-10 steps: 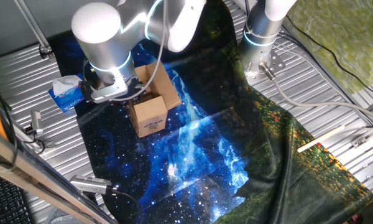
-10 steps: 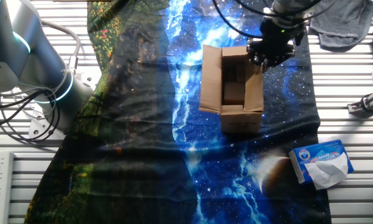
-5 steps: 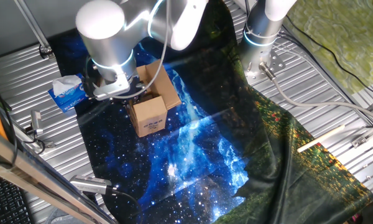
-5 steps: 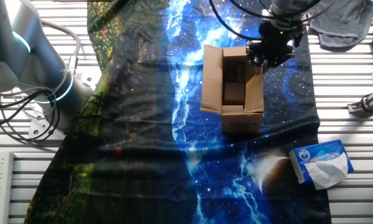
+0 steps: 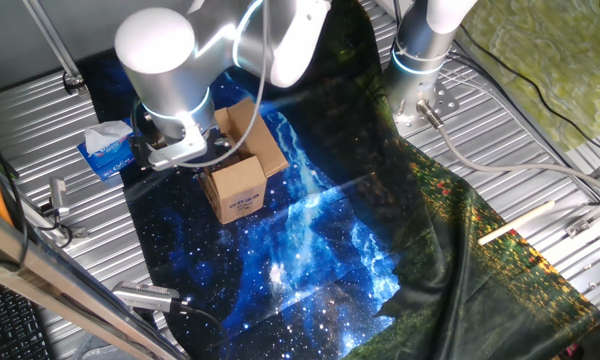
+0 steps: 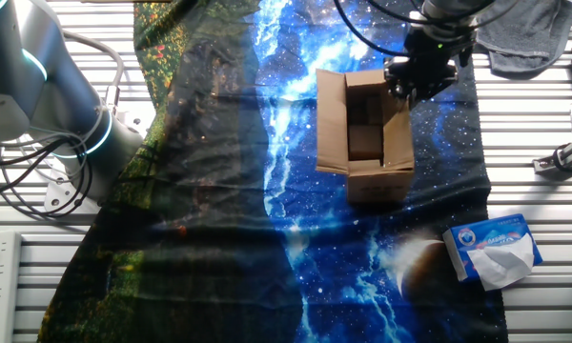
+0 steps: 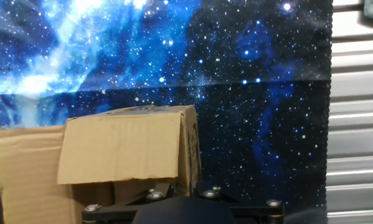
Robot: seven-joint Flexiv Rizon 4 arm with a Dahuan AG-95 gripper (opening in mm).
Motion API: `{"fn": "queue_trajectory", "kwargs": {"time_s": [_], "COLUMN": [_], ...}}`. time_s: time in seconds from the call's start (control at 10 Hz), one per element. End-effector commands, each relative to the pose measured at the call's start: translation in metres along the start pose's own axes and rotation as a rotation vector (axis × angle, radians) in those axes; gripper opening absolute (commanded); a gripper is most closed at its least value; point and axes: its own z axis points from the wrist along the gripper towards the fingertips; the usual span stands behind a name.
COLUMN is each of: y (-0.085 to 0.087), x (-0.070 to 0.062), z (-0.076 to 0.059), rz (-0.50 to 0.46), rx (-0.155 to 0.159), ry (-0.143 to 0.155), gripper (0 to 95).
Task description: Cover the box
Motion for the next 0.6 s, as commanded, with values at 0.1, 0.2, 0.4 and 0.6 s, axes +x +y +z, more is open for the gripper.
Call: {"fn": "queue_trajectory", "kwargs": {"time_s": [0.1,0.2,0.4,0.6], "y": [-0.0009,-0.0009,-0.0009,-0.001], "x": [0.0003,0.0003,0.0003,0.0003], "z": [0.0005,0.0006,0.0007,0.0009], "rz": [-0.01,-0.012,-0.014,-0.023], "rx": [0.006,0.008,0.011,0.011], "ry": [0.0,-0.001,-0.004,-0.003], "gripper": [0.0,0.0,0.0,0.0]}}
